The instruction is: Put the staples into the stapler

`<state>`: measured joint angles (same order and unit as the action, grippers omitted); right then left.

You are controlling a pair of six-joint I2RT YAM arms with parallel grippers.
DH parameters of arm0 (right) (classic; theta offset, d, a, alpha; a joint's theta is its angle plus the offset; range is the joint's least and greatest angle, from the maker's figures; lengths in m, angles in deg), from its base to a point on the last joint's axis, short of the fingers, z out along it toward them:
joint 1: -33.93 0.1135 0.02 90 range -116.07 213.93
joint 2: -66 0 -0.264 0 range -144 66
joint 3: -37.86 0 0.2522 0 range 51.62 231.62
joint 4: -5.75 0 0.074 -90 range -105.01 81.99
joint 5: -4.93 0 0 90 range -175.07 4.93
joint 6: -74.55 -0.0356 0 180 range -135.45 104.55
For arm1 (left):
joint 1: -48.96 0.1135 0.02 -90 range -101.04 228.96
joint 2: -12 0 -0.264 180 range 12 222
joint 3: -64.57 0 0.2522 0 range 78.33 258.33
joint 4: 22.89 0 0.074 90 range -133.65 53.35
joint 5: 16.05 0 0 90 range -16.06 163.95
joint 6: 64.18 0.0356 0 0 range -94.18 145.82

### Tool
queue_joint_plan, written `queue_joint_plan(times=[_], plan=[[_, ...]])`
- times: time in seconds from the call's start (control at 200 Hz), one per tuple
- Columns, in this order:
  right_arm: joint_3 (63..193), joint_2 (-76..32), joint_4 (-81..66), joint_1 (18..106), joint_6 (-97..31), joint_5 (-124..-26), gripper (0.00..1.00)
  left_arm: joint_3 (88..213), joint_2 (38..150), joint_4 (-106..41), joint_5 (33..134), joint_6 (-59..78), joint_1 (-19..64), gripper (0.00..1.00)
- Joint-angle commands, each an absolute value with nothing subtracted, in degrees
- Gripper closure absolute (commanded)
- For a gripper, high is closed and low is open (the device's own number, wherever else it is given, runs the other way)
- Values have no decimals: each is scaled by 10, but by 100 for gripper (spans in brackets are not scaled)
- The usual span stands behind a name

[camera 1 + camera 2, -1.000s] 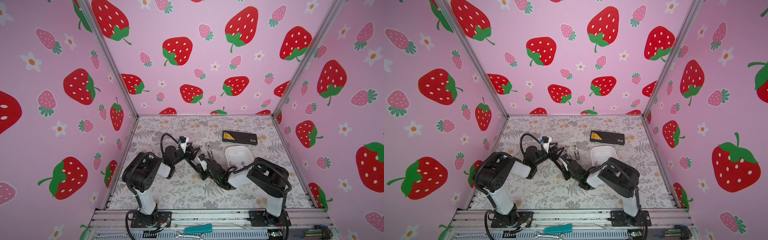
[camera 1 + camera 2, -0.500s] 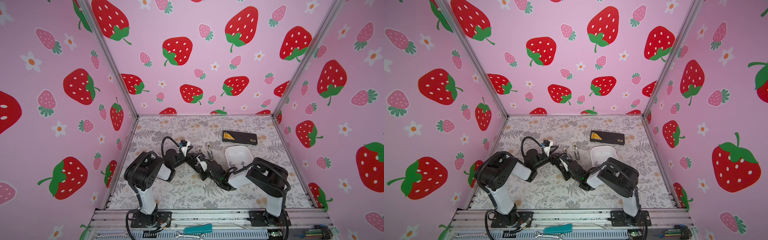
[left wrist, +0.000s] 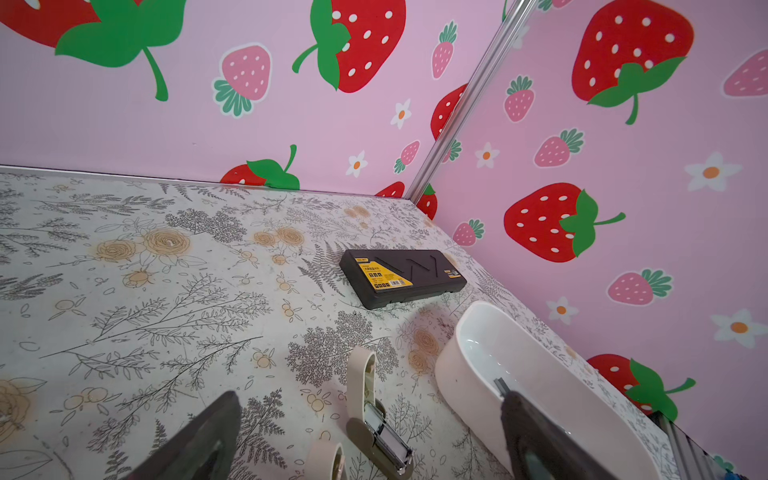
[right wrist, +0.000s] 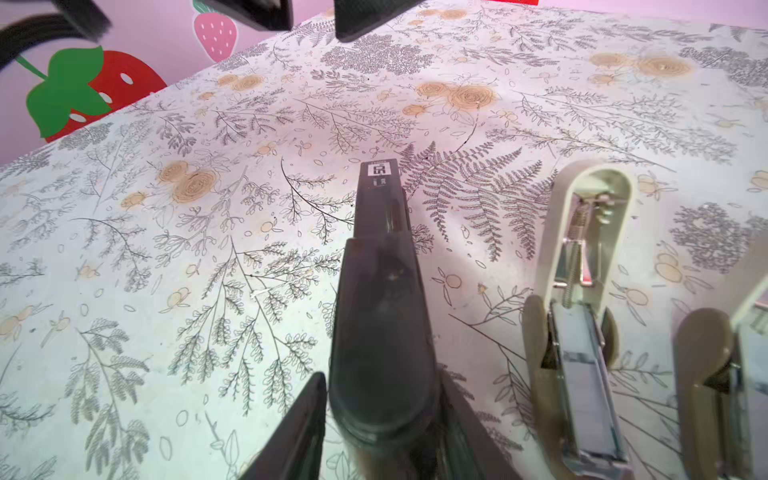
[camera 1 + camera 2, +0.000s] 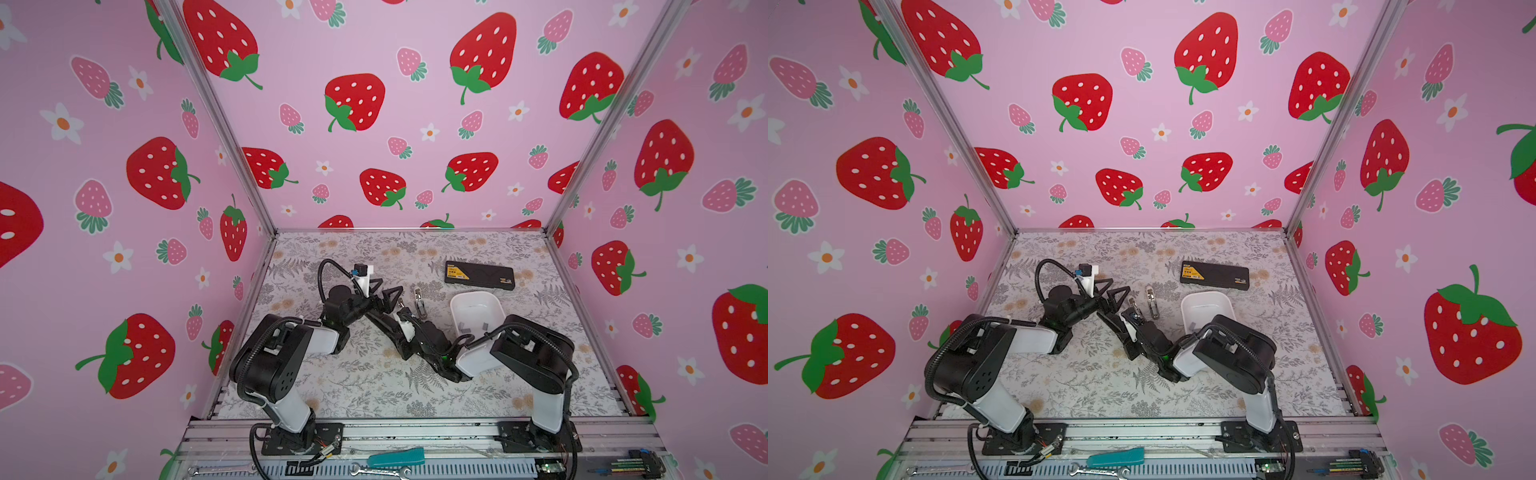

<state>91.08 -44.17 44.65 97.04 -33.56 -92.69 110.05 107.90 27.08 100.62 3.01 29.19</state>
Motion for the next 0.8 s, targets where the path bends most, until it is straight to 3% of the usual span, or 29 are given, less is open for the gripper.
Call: queue_joint_plan(times=[0.0,0.13,0.345,0.57,0.715,0.795], plan=[[895,-417,450,973,-336,-936,51,1114,1074,239,978,20,292,1],[886,-363,417,974,-333,-951,49,1091,1086,257,964,42,291,1],[911,-329,372,974,-333,-935,62,1043,1149,376,956,62,290,1],[976,-379,312,974,-334,-956,72,1026,1143,354,926,69,289,1],[983,-413,311,974,-338,-954,86,1019,1152,344,910,74,287,1],[974,-426,314,975,-350,-947,87,1011,1162,353,910,74,283,1]])
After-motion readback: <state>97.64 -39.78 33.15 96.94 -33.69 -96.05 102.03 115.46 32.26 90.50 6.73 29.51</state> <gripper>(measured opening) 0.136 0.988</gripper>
